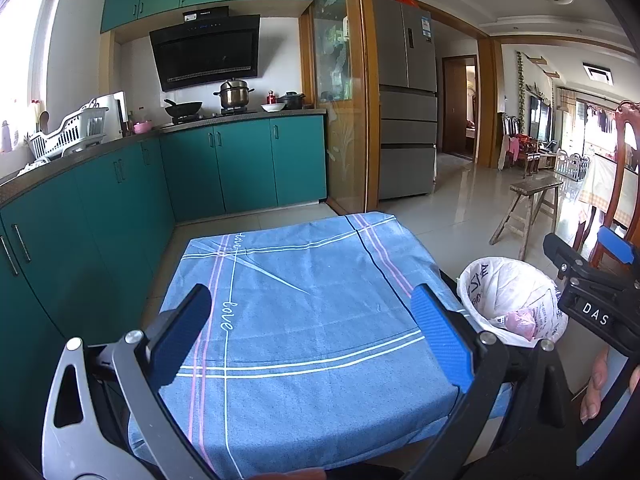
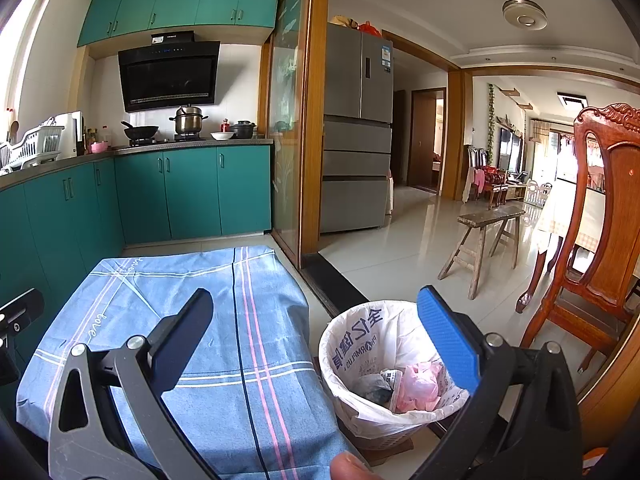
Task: Collect trash
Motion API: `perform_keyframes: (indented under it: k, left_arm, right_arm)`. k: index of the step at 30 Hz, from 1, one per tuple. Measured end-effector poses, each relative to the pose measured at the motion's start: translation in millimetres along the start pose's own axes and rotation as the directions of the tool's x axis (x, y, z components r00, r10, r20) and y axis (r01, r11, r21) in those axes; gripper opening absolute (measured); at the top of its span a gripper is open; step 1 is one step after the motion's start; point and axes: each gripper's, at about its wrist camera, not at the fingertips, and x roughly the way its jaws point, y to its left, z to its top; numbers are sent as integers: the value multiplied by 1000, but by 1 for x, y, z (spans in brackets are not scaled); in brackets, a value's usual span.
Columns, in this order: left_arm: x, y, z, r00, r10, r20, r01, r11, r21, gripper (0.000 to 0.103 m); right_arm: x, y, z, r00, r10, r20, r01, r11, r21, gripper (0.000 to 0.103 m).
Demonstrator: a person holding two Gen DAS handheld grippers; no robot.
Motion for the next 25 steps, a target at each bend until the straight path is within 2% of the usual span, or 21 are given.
perform_keyframes:
  k: [20,23,25]
  left_arm:
    - [9,4,-2,1000,0,-30,-1,1000,-9,100]
    - [19,9,-4,999,-9,-54,8,1000,-23,100]
    - [36,16,-8,996,-18,-83,14,999,-45,100]
  right_arm:
    - [11,0,-8,1000,2,-24,-2,1000,5,100]
    - [18,2,-10,999,21,-50,-21,1000,0,100]
    - [35,11,-13,990,77,-122,-80,997,-21,100]
